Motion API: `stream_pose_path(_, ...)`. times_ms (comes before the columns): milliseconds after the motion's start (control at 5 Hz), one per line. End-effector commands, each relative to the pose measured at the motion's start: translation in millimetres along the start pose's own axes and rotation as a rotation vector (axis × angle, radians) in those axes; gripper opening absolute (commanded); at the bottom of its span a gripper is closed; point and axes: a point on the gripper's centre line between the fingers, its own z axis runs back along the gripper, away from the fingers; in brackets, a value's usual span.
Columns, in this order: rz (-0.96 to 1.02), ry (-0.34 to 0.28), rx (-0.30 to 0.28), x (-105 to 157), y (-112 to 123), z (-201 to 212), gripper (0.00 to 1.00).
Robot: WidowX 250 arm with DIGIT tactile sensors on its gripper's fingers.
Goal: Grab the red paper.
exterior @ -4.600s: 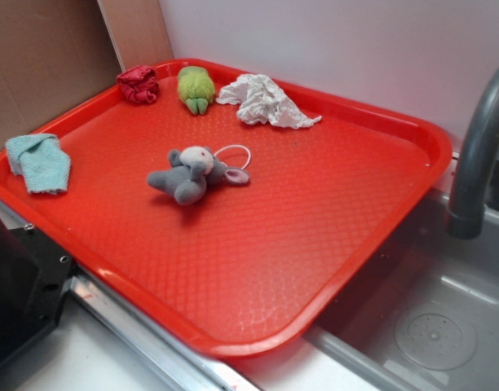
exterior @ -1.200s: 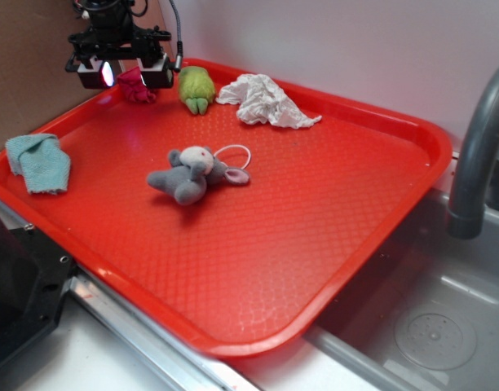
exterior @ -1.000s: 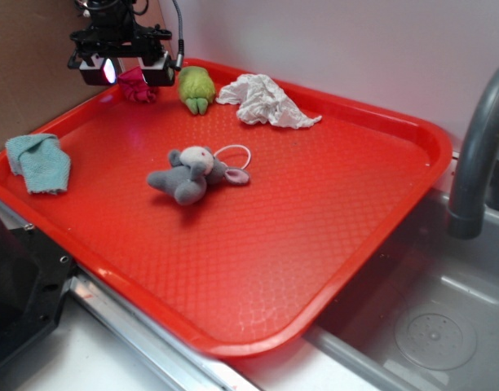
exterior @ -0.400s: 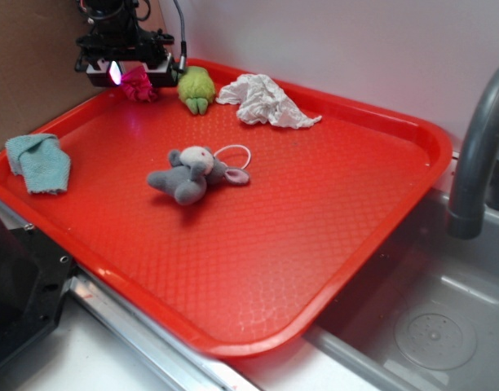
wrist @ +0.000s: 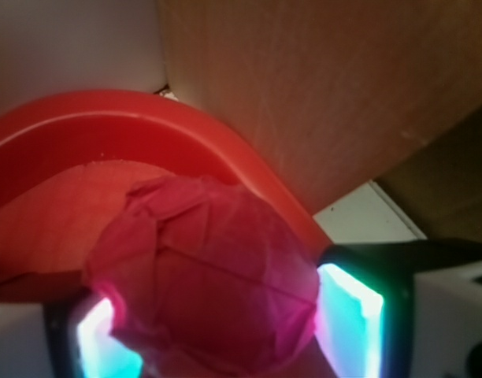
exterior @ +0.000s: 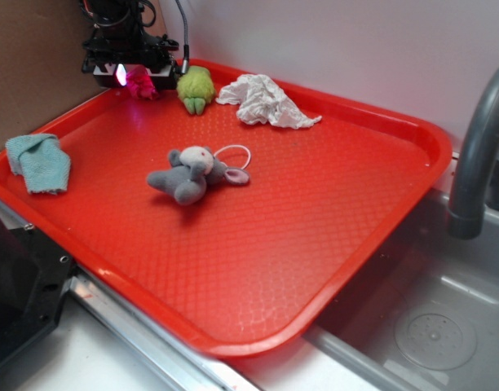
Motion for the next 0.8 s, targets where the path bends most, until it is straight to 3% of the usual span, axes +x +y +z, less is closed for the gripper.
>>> stream_pose_path(0, -0.003, -0.005, -0.010, -6, 6, -1, 0.00)
stream_pose_path(400, 0.004, 0.007, -0.020, -12, 5, 14, 0.00)
stream_pose_path(600, -0.041, 0.056, -0.109, -30, -11, 75, 0.00)
